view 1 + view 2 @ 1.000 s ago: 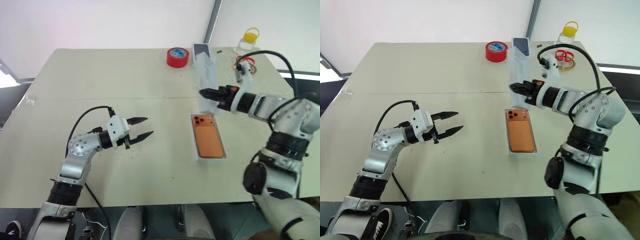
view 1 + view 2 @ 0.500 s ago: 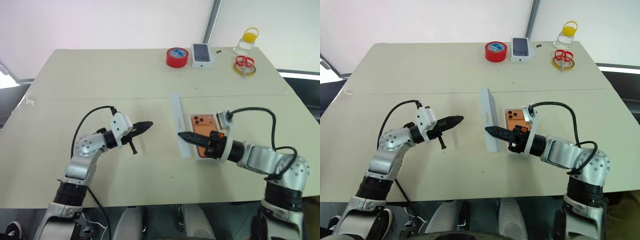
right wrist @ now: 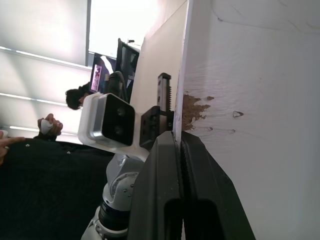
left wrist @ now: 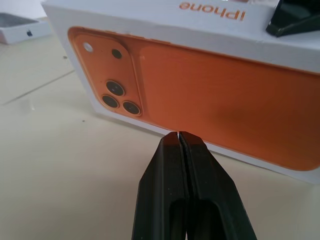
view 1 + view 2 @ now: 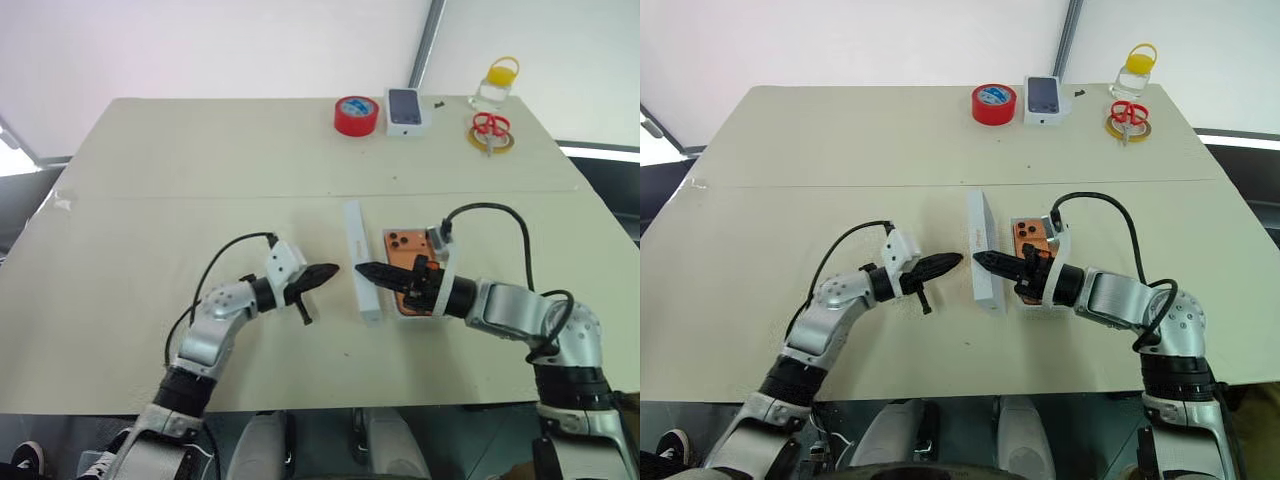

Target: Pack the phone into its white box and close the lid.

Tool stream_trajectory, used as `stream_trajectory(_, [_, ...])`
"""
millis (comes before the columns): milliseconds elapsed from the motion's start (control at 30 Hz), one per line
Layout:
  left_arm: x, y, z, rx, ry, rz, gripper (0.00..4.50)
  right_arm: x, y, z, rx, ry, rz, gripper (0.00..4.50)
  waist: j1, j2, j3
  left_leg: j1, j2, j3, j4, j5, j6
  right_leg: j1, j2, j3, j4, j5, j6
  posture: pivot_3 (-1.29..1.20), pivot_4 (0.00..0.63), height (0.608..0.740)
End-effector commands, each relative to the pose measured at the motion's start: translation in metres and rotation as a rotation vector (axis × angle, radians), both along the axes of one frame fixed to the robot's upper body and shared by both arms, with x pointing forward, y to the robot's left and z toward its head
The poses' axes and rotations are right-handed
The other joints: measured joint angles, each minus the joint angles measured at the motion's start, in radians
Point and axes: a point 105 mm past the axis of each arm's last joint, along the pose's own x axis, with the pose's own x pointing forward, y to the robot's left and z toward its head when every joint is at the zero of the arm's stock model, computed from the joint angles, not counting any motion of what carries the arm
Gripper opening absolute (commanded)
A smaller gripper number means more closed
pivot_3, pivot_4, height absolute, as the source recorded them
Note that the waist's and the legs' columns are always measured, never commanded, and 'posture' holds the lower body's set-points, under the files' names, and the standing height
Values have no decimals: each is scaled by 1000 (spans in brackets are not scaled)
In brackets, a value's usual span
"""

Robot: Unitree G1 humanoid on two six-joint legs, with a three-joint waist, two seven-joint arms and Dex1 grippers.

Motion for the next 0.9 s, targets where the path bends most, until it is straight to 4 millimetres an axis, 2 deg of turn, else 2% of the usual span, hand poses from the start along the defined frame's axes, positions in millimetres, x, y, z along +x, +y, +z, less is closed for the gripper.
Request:
stream_trajectory(33, [7, -7, 17, -32, -56, 5, 0, 0, -4, 1, -5, 8, 4, 626, 1, 0, 0, 0, 0, 0, 0, 0, 0, 0, 0, 0, 0, 0, 0, 0, 150, 739])
stream_trajectory(100, [8, -13, 20, -44, -55, -7, 0, 2, -10, -2, -11, 23, -14, 1404, 2, 0, 0, 0, 0, 0, 0, 0, 0, 0, 0, 0, 0, 0, 0, 0, 150, 739])
stream_trajectory(233, [6, -29, 19, -67, -34, -36, 0, 7, -26, 6, -96, -14, -43, 3519, 4, 0, 0, 0, 0, 0, 0, 0, 0, 0, 0, 0, 0, 0, 0, 0, 150, 739])
stream_trajectory(333, [7, -41, 17, -75, -29, -41, 0, 11, -55, 10, -237, -84, -106, 3519, 17, 0, 0, -1, 0, 1, 0, 0, 0, 0, 0, 0, -2, 0, 0, 0, 150, 739])
stream_trajectory(467, [7, -58, 20, -101, -24, -71, 0, 17, -88, 30, -428, -277, -148, 3519, 22, 0, 0, -1, 0, 0, 0, 0, 0, 2, 1, -1, -7, 0, -1, 0, 150, 739])
stream_trajectory(567, [6, -67, 20, -100, -21, -94, 0, 18, -97, 33, -638, -450, -126, 3519, 21, 0, 0, -1, 0, 1, 1, 0, 0, 3, 1, -1, -9, 0, 0, 0, 150, 739])
stream_trajectory(633, [5, -68, 19, -98, -18, -105, 0, 22, -103, 34, -686, -514, -142, 3519, 18, 0, 0, -1, 1, 1, 0, -1, 2, 3, 2, -1, -10, 0, 0, 0, 150, 739])
stream_trajectory(700, [6, -64, 18, -88, -25, -102, 0, 26, -107, 33, -743, -593, -152, 3519, 20, 0, 0, -1, 3, 1, 0, -1, 2, 3, 3, -1, -11, 0, 0, 0, 150, 739])
stream_trajectory(767, [10, -53, 18, -82, -18, -83, 0, 31, -107, 27, -894, -733, -144, 3519, 21, 0, 0, -1, 3, 1, 0, -1, 2, 3, 4, -1, -10, 0, 0, 0, 150, 739])
stream_trajectory(800, [11, -46, 19, -79, -19, -70, 0, 32, -104, 22, -971, -802, -119, 3012, 20, 0, 0, -1, 4, 1, 0, -1, 2, 3, 5, -1, -10, 0, 0, 0, 150, 739])
stream_trajectory(833, [13, -41, 19, -76, -18, -59, 0, 34, -104, 20, -1015, -851, -123, 2772, 19, 0, 0, -1, 4, 1, 0, -1, 2, 3, 5, -1, -10, 0, 0, 0, 150, 739])
stream_trajectory(900, [16, -33, 17, -66, -8, -36, 0, 43, -107, 24, -1026, -891, -191, 1868, 17, 0, 0, 0, 5, 1, 0, -1, 2, 2, 6, 0, -10, 0, -1, 0, 150, 739])
